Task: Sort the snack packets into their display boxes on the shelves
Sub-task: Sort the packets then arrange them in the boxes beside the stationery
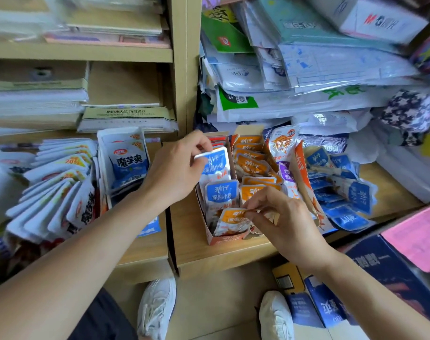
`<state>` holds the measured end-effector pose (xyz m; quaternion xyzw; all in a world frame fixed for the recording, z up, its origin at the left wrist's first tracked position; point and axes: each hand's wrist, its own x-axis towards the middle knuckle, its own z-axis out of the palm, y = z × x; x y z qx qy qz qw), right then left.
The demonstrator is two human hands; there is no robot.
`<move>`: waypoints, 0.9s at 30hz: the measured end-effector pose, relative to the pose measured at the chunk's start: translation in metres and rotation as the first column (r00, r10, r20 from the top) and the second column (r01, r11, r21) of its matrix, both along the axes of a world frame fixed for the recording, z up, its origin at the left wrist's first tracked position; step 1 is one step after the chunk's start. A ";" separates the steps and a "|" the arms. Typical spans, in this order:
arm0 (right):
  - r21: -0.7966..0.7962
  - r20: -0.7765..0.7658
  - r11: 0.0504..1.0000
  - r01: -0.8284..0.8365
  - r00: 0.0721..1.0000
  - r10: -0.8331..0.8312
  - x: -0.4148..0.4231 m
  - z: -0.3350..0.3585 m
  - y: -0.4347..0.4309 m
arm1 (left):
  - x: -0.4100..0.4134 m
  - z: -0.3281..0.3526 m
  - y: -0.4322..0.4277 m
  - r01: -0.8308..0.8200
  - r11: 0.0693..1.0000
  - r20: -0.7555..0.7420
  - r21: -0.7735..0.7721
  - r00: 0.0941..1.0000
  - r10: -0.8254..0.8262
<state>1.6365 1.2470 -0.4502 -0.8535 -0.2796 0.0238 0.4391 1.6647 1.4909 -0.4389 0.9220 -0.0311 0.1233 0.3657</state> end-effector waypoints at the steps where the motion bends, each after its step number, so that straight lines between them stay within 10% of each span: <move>1: 0.000 -0.033 1.000 0.002 0.999 -0.002 0.000 0.001 0.000 | 0.000 0.001 0.001 -0.015 0.999 0.024 -0.040 1.000 0.016; 7: -0.029 -0.026 0.999 -0.036 0.999 0.036 0.002 0.001 0.002 | 0.000 0.002 -0.001 -0.063 0.988 0.043 -0.138 0.997 0.069; 14: -0.108 0.007 0.992 -0.061 0.998 0.062 0.007 -0.004 0.003 | -0.007 0.004 -0.004 0.186 0.979 -0.201 0.084 0.965 -0.166; 22: 0.290 -0.150 0.933 0.215 0.973 -0.177 0.032 0.035 -0.040 | -0.003 -0.002 0.000 0.120 0.985 -0.155 0.126 0.983 -0.100; 27: -0.092 0.009 0.971 0.223 0.975 -0.223 0.046 0.025 -0.061 | -0.001 -0.006 -0.001 0.056 0.995 -0.044 0.086 0.998 -0.052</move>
